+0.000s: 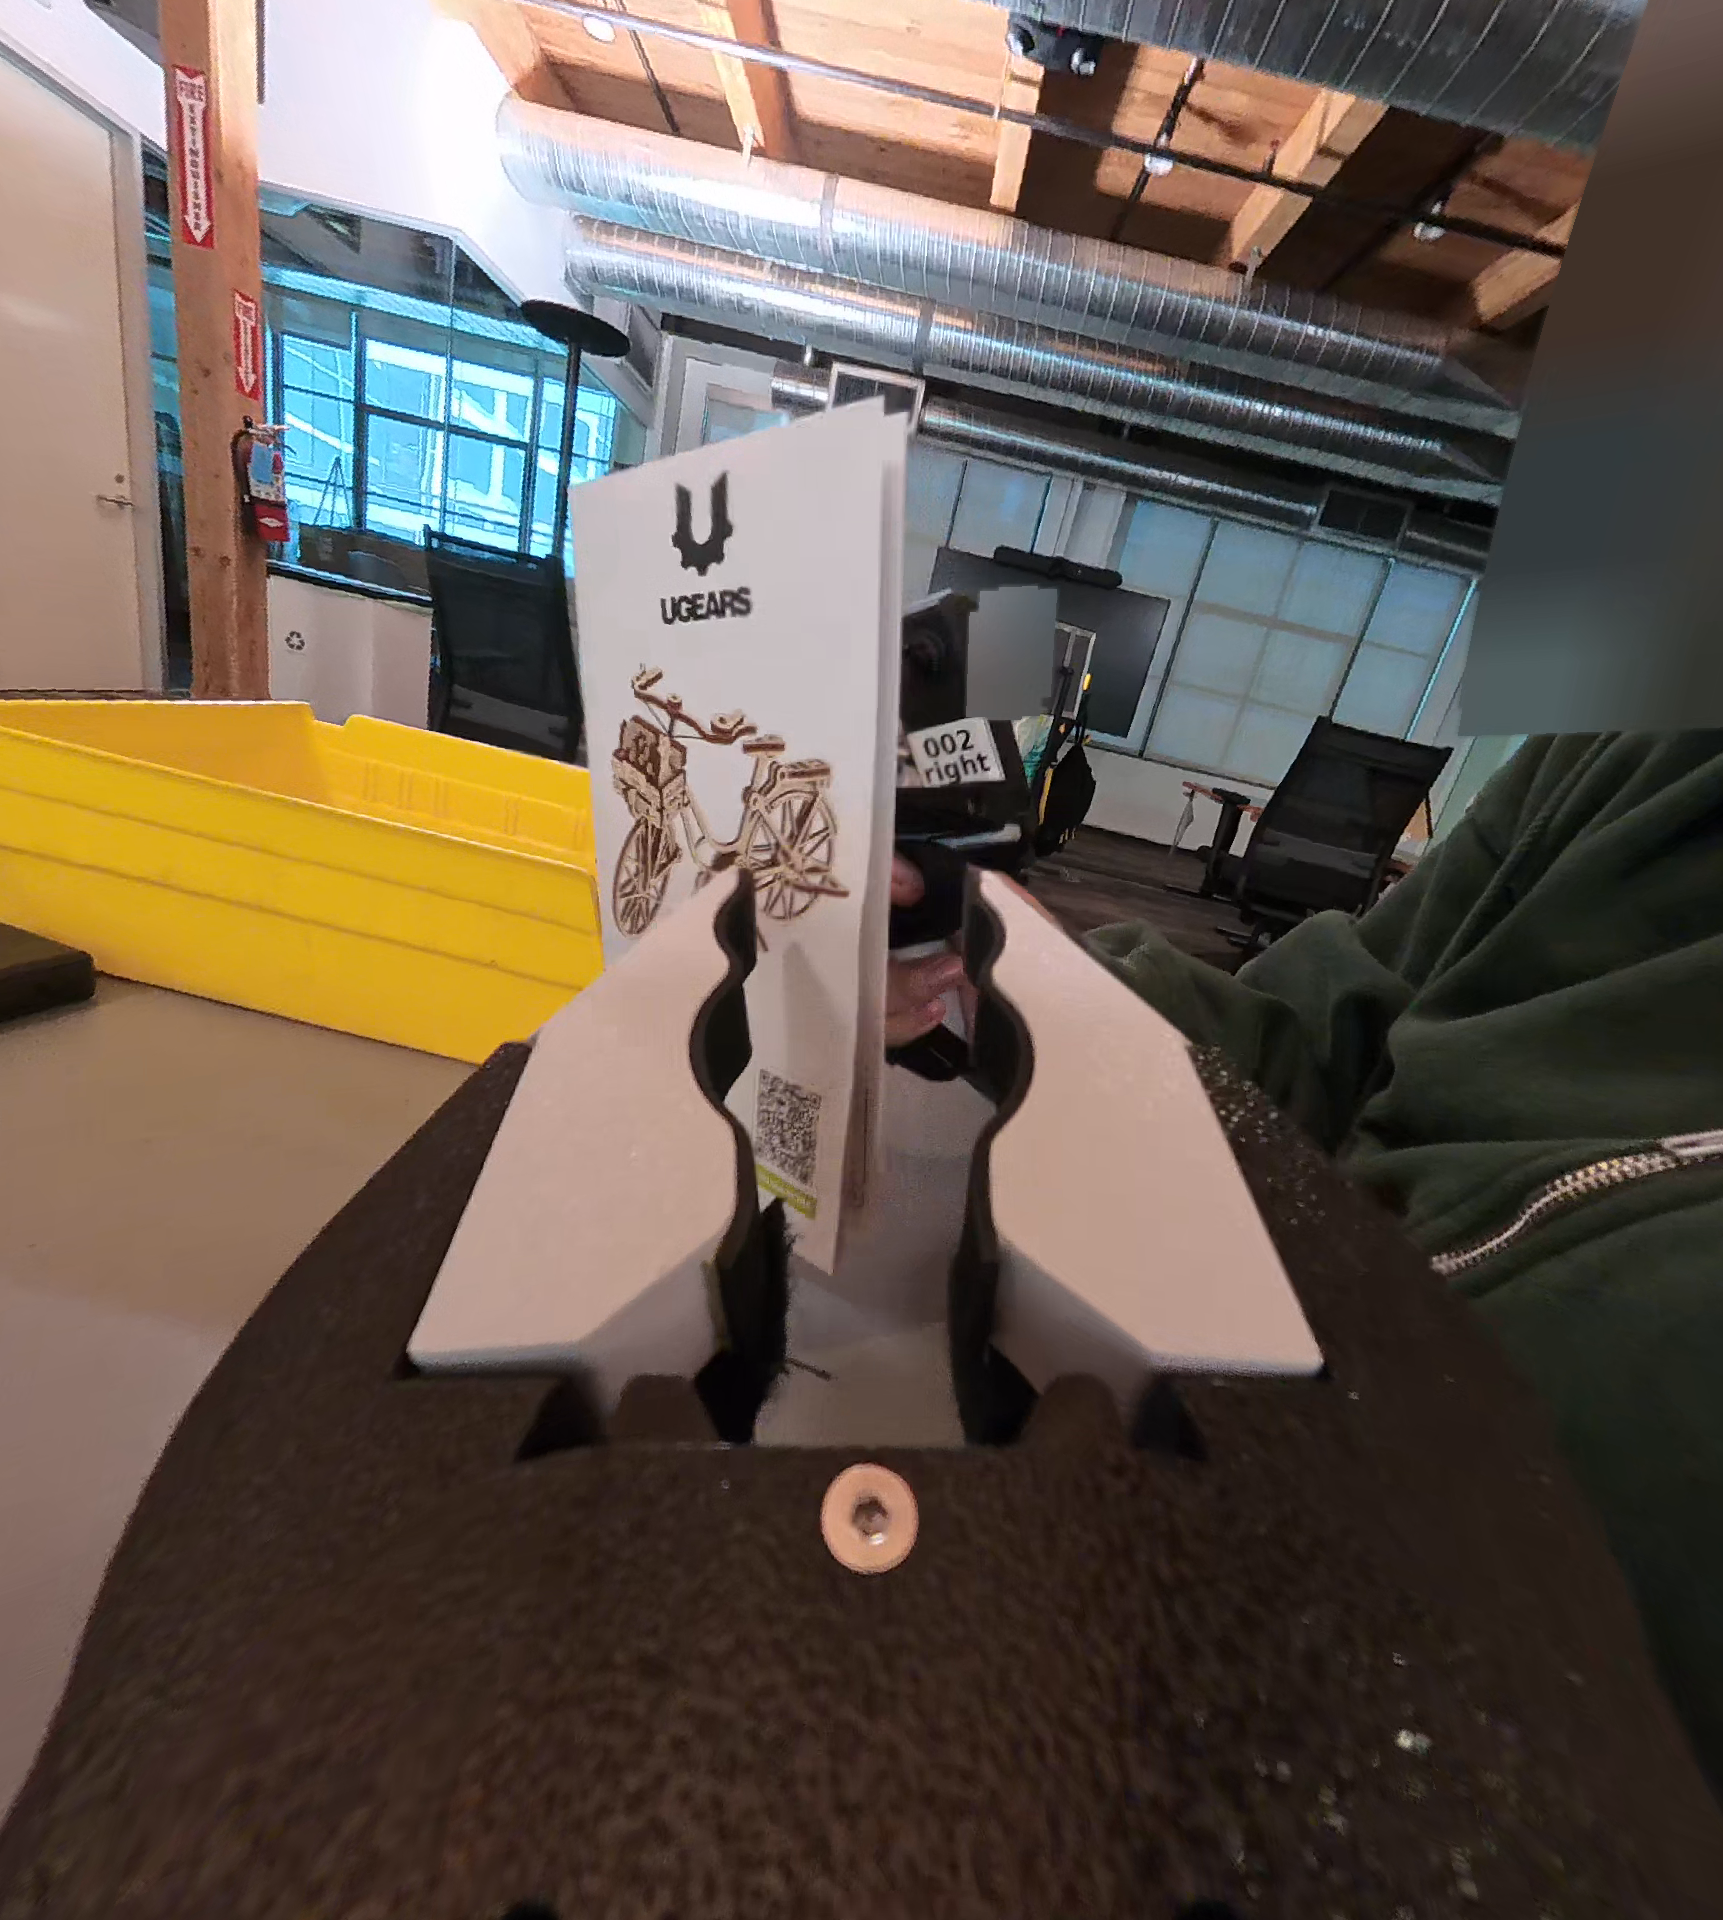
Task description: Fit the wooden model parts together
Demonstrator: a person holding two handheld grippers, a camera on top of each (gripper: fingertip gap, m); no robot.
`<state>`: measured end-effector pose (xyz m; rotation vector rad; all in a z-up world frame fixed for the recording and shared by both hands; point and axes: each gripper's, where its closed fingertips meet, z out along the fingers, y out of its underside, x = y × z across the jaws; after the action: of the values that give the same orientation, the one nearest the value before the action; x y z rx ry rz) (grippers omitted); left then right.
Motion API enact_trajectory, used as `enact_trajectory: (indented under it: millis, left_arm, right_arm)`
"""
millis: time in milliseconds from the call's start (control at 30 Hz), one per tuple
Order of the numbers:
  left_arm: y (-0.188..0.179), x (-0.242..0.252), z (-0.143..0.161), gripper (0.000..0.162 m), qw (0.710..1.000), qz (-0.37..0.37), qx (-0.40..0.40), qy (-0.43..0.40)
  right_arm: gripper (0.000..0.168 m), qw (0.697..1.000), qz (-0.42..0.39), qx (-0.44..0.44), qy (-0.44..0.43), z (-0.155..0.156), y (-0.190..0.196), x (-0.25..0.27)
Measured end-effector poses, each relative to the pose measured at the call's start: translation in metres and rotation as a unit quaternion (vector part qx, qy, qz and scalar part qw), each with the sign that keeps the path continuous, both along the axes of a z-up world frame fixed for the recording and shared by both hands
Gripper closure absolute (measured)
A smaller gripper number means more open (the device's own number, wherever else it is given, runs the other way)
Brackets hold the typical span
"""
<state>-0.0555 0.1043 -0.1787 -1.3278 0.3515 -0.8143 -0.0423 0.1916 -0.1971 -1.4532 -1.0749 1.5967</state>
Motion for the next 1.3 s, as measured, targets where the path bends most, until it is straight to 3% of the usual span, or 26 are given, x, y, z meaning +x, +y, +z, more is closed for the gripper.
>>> enact_trajectory:
  millis: [33,933,1300]
  left_arm:
    - [0.001,0.002,-0.002,0.125,1.000,0.003,-0.002,0.009]
    - [0.005,0.012,-0.016,0.138,0.999,-0.006,-0.028,0.038]
    - [0.001,0.017,-0.015,0.159,0.999,-0.032,-0.026,0.030]
  right_arm:
    - [0.168,1.000,-0.001,0.004,-0.002,0.000,-0.001,0.000]
    - [0.168,0.999,-0.001,0.032,-0.021,-0.007,-0.010,-0.006]
    - [0.168,0.999,0.008,0.027,-0.027,-0.010,-0.012,-0.008]
